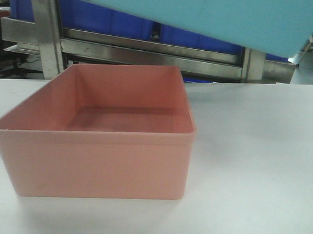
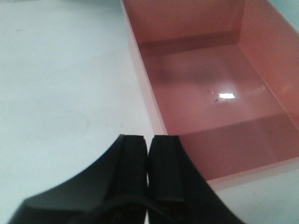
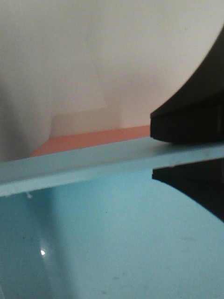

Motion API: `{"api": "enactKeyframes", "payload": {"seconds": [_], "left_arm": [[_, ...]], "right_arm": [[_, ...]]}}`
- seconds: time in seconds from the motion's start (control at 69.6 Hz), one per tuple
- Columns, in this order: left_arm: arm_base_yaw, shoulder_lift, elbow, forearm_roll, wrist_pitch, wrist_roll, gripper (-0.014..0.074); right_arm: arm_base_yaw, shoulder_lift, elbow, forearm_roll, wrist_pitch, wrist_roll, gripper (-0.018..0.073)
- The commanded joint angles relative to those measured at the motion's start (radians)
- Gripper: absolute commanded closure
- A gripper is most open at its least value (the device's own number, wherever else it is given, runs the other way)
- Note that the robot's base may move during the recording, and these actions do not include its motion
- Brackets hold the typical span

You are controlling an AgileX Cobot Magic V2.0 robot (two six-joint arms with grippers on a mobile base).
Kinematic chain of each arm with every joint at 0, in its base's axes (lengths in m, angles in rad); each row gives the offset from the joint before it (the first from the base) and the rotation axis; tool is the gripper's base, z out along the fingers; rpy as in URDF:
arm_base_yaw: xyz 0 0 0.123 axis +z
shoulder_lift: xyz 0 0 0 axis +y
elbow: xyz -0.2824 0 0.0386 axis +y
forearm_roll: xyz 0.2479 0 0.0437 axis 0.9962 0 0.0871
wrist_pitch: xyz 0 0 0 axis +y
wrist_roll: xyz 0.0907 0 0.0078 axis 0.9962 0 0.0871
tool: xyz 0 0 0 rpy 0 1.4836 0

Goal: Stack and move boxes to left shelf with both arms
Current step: 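Lift the light-blue bin with the right gripper onto the pink bin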

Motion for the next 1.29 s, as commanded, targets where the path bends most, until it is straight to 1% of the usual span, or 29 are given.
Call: {"api": "enactKeyframes", "payload": {"seconds": [0.0,0.072,0.115,0.273,0.632,0.762,0.905,1.049,1.279], "left_arm": [[-0.01,-0.002,-0.029,-0.01,-0.076,0.0,0.0611],[-0.01,-0.002,-0.029,-0.01,-0.076,0.0,0.0611],[-0.01,-0.002,-0.029,-0.01,-0.076,0.0,0.0611],[-0.01,-0.002,-0.029,-0.01,-0.076,0.0,0.0611],[-0.01,-0.002,-0.029,-0.01,-0.076,0.0,0.0611],[-0.01,-0.002,-0.029,-0.01,-0.076,0.0,0.0611],[-0.01,-0.002,-0.029,-0.01,-0.076,0.0,0.0611],[-0.01,-0.002,-0.029,-0.01,-0.076,0.0,0.0611],[-0.01,-0.002,-0.029,-0.01,-0.076,0.0,0.0611]], "right_arm": [[0.081,-0.007,-0.039,-0.1,-0.135,0.167,0.0501],[0.135,0.035,-0.039,-0.181,-0.152,0.246,0.0501],[0.157,0.06,-0.039,-0.198,-0.171,0.262,0.0501],[0.2,0.137,-0.039,-0.199,-0.238,0.265,0.0501],[0.204,0.242,-0.039,-0.208,-0.333,0.265,0.0501],[0.204,0.265,-0.039,-0.229,-0.374,0.264,0.0501],[0.204,0.277,-0.039,-0.25,-0.37,0.26,0.0501],[0.204,0.279,-0.039,-0.283,-0.357,0.215,0.0501],[0.204,0.279,-0.039,-0.284,-0.342,0.14,0.0499]]}}
